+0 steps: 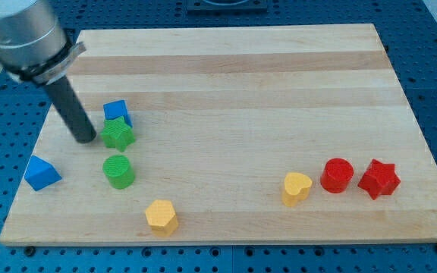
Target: Push the blue triangle closer to the green star
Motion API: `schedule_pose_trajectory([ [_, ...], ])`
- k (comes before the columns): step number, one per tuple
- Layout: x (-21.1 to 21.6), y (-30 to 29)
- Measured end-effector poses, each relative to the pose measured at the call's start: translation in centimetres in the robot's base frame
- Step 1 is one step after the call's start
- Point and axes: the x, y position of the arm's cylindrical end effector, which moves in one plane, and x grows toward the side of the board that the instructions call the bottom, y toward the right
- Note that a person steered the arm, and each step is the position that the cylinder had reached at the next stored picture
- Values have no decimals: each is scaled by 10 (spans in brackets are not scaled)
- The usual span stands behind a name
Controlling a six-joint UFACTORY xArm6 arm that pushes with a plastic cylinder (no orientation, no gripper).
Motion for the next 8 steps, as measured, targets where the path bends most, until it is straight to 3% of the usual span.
schedule_pose_trajectory([
  [2, -57, 41],
  [4, 4, -73],
  [8, 50, -88],
])
